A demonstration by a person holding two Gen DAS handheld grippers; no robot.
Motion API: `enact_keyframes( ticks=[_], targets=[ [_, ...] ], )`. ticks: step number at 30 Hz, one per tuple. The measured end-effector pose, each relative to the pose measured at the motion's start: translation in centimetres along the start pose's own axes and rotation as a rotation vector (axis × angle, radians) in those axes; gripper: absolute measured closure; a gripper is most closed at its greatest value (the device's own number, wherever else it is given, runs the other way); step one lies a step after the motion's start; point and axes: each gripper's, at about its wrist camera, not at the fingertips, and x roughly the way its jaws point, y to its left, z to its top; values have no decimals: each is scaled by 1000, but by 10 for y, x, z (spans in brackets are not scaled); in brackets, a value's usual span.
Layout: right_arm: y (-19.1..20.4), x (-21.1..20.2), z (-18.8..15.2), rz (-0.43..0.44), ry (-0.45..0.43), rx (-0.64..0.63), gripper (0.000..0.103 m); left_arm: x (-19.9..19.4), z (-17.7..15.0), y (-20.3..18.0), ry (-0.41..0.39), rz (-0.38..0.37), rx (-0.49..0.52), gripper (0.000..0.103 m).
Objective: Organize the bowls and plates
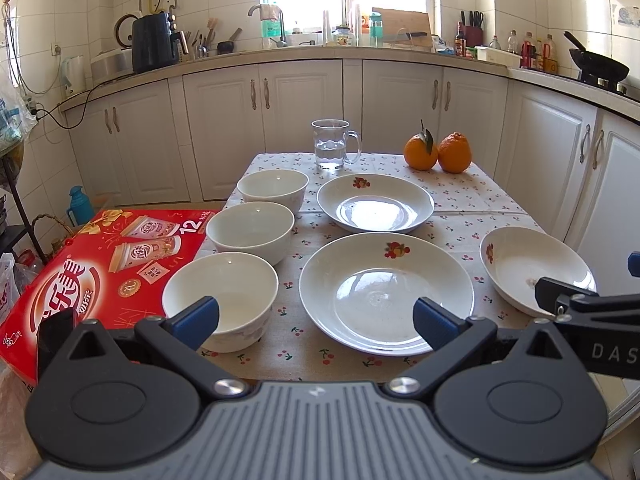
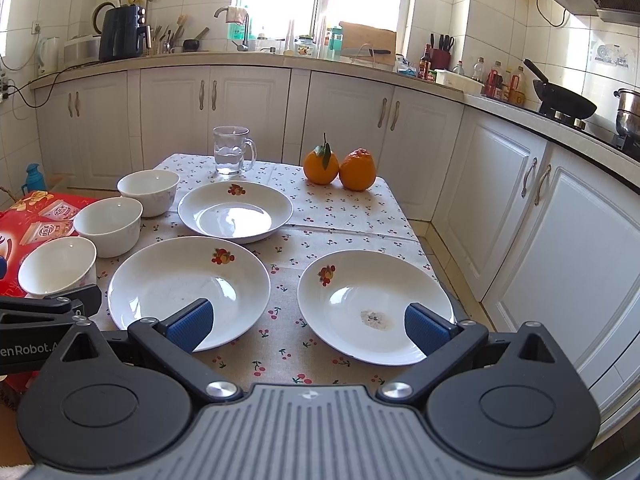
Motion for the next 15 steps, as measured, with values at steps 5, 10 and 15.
enact_keyframes(
  ticks=[5,10,15],
  targets=[
    [1,2,-7,-3,-5,1,0,1,0,-3,-2,3,5,1],
    [2,2,-7,-3,-8,3,0,1,0,-4,-2,6,7,1],
    [3,2,-8,-4,-14,1,0,-1,0,-3,-7,6,8,1]
  ],
)
